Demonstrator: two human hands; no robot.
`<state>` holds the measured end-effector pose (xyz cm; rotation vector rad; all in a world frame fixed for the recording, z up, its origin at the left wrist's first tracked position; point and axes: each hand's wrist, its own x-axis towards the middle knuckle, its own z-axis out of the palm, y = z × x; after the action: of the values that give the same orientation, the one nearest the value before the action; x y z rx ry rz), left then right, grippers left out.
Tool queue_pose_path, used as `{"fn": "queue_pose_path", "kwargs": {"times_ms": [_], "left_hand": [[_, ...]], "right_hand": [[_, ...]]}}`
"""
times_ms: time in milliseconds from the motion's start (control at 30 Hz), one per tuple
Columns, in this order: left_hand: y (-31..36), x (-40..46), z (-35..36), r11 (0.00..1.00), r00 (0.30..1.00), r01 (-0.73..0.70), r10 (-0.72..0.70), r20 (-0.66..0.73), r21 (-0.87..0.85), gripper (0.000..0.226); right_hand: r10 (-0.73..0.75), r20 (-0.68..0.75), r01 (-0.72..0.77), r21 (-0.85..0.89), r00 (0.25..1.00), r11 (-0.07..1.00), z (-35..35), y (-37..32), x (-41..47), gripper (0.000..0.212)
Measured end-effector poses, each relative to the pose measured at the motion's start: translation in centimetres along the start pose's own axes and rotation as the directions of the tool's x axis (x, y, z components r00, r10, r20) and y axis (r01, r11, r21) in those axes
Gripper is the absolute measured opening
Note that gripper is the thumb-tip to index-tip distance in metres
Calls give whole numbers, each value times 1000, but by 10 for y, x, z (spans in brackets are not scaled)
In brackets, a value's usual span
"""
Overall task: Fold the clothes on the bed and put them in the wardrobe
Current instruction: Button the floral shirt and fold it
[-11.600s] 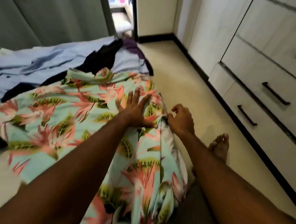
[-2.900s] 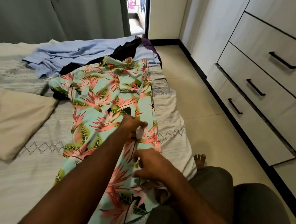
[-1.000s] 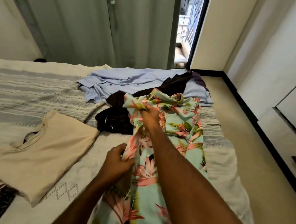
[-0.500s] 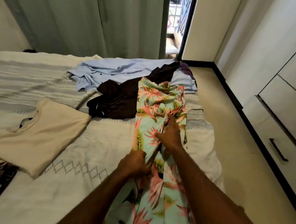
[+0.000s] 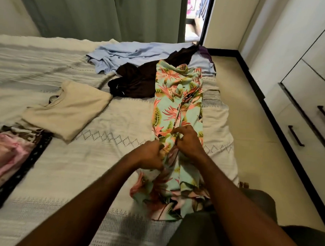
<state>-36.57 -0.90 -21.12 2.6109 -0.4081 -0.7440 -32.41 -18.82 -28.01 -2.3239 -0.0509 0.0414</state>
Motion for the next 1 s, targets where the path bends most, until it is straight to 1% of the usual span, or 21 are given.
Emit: {"fn": "queue_pose_path", "kwargs": {"times_ms": [67, 133, 167, 233, 267, 300, 333, 367, 400, 433, 467, 533, 600, 667, 733, 833, 867, 900, 933, 967, 1000], "left_hand": [[32, -8, 7, 998, 998, -39, 36, 58, 57, 64], [55, -16, 21, 998, 977, -59, 50, 209, 37, 75], [61, -21, 27, 997, 953, -24, 43, 299, -67, 77], [59, -36, 33, 940, 904, 92, 60, 423, -329, 62], [50, -42, 32, 907, 907, 109, 77, 414, -406, 54], [40, -45, 32, 901, 930, 85, 82, 359, -425, 48], [26, -45, 31, 918, 961, 31, 81, 264, -396, 43], [9, -42, 32, 962, 986, -42, 83, 142, -269, 38], [-11, -38, 33, 994, 995, -99, 100, 16, -41, 41], [-31, -35, 35, 968, 988, -117, 136, -74, 222, 52], [-48, -33, 42, 895, 980, -114, 174, -101, 431, 68], [-74, -28, 54, 746, 950, -181, 302, -83, 641, 98], [-81, -23, 61, 623, 874, -331, 485, -18, 709, 108], [-76, -14, 65, 552, 825, -449, 558, 89, 702, 102], [-66, -6, 62, 561, 848, -482, 492, 197, 673, 91], [-57, 4, 61, 578, 848, -519, 440, 295, 630, 79], [-56, 7, 60, 601, 840, -539, 435, 324, 590, 74], [-55, 9, 59, 642, 831, -557, 438, 344, 527, 66], [-54, 11, 56, 717, 831, -554, 443, 337, 423, 58], [-55, 16, 50, 816, 844, -520, 446, 297, 252, 54], [-58, 24, 40, 908, 882, -419, 409, 233, -6, 53]], "right_hand": [[-12, 2, 12, -29, 1000, 1000, -14, 9, -12, 34], [-9, 47, 12, -72, 999, 997, -28, 17, -26, 38], [-11, 58, 15, -80, 998, 997, -35, 21, -33, 39], [-28, 59, 33, -72, 998, 997, -49, 31, -47, 37], [-48, 68, 53, -72, 997, 996, -57, 36, -52, 35], [-73, 95, 82, -88, 993, 993, -66, 42, -58, 34], [-103, 151, 125, -144, 983, 982, -73, 48, -63, 38], [-135, 224, 190, -245, 965, 951, -81, 55, -69, 47], [-147, 308, 267, -397, 940, 878, -87, 62, -73, 60], [-136, 392, 348, -541, 910, 766, -93, 69, -77, 72], [-105, 469, 415, -626, 877, 660, -98, 74, -82, 80], [-89, 584, 527, -642, 807, 558, -99, 81, -88, 86], [-136, 652, 619, -604, 746, 502, -93, 83, -91, 86], [-191, 670, 659, -563, 717, 499, -88, 84, -88, 83], [-258, 667, 694, -545, 699, 471, -85, 83, -83, 73], [-303, 723, 772, -497, 621, 395, -79, 74, -74, 66], [-266, 753, 773, -466, 602, 430, -76, 70, -71, 66], [-219, 770, 741, -432, 600, 514, -71, 67, -69, 65], [-170, 766, 667, -400, 620, 629, -68, 67, -66, 65], [-152, 730, 546, -338, 666, 767, -66, 63, -61, 62], [-124, 669, 360, -227, 733, 905, -66, 58, -52, 53]]}}
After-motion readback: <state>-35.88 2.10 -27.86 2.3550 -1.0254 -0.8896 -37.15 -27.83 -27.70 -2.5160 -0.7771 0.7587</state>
